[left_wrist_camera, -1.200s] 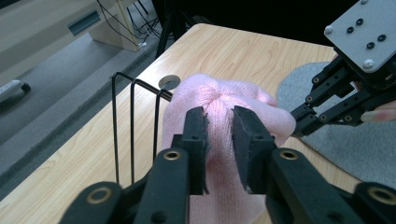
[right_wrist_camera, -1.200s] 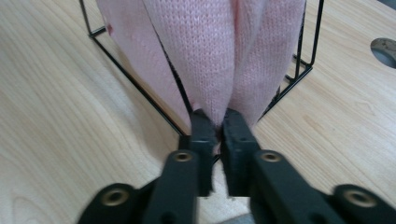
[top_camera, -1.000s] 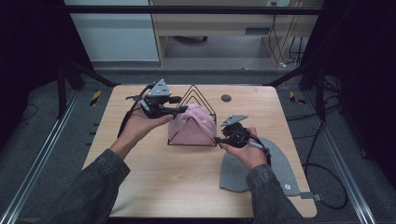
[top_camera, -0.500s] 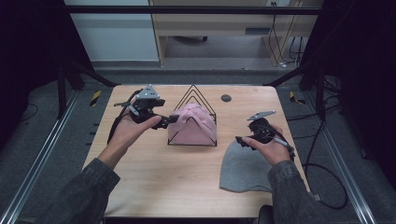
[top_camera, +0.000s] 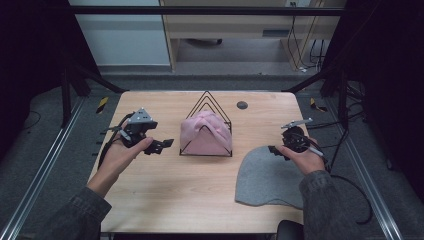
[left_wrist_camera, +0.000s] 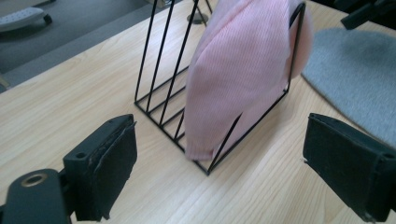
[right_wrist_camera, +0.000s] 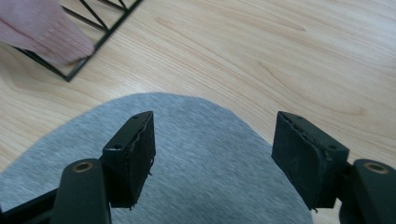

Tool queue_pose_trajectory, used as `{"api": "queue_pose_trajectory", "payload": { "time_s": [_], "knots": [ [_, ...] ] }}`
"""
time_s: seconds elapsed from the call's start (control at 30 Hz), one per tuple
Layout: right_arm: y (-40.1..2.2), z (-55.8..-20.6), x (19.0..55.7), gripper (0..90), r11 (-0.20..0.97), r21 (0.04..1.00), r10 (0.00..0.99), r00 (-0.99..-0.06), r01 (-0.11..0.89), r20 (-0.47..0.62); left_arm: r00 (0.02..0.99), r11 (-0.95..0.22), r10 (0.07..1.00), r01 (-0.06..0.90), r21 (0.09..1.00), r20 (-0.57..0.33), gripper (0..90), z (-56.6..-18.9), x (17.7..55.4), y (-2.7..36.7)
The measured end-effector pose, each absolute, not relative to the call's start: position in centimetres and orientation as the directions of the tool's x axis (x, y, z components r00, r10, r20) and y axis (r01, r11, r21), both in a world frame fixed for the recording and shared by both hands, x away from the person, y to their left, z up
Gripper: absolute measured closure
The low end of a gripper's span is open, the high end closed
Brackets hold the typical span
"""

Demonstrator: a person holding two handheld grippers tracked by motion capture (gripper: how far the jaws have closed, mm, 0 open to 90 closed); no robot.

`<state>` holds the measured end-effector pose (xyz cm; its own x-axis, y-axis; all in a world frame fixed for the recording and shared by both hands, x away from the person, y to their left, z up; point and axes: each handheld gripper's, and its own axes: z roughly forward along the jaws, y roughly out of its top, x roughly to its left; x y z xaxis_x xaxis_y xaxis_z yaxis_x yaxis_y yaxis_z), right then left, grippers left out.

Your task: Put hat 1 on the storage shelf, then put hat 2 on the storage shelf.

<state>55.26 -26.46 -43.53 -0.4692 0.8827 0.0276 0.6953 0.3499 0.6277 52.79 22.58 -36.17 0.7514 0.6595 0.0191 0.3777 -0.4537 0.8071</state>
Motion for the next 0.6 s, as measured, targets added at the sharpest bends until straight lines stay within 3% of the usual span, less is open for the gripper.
{"api": "queue_pose_trajectory", "payload": {
  "time_s": [0.6],
  "knots": [
    [-30.5,-46.0,56.0,41.9,0.311,0.546,0.919,-0.393,0.777,0.036,0.737,-0.464,0.676,0.420,0.780,0.006,9.8,-38.2,50.4,25.4]
  ]
}}
